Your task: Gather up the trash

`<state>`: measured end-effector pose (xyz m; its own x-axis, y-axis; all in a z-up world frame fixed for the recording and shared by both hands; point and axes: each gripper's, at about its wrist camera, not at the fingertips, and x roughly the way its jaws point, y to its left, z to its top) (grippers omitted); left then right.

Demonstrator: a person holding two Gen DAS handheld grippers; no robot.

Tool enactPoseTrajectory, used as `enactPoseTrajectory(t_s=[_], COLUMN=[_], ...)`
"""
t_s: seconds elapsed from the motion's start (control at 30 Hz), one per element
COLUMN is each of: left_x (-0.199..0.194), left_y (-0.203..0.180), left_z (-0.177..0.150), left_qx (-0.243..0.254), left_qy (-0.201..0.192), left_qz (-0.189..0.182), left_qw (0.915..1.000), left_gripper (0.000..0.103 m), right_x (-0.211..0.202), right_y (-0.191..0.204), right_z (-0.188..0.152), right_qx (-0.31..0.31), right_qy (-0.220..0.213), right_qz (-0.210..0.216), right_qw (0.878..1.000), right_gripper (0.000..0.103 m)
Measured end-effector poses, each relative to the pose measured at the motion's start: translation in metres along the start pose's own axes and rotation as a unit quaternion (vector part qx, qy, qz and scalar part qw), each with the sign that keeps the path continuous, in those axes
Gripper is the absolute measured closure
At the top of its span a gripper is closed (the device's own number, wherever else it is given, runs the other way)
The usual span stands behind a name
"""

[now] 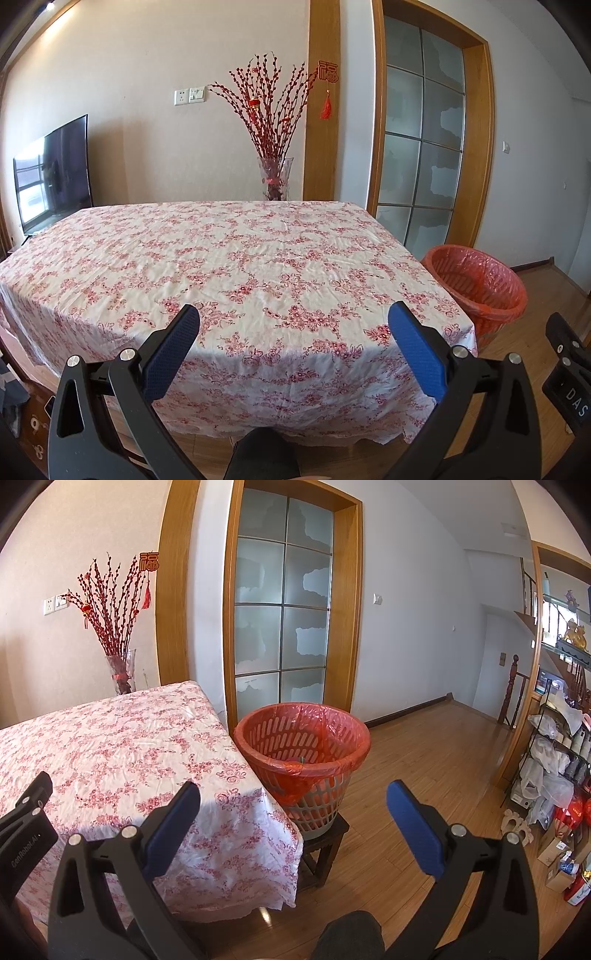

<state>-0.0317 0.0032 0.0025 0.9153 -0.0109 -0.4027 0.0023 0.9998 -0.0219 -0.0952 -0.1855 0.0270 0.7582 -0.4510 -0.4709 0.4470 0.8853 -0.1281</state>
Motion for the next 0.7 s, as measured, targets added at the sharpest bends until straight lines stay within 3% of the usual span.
enactPoseTrajectory(t_s=[0.7], left_x=[0.0026], left_y=[0.0004], left_z=[-0.0019], left_qx=[0.0], left_qy=[0.006], left_qz=[-0.003], left_qw=[1.0], left_gripper=[0.003], right_x=[0.0002], right_y=[0.0002], right_z=[-0.0005], right_qx=[0.0], right_qy=[0.0], right_qz=[0.0], right_qw=[1.0], right_gripper=[0.004])
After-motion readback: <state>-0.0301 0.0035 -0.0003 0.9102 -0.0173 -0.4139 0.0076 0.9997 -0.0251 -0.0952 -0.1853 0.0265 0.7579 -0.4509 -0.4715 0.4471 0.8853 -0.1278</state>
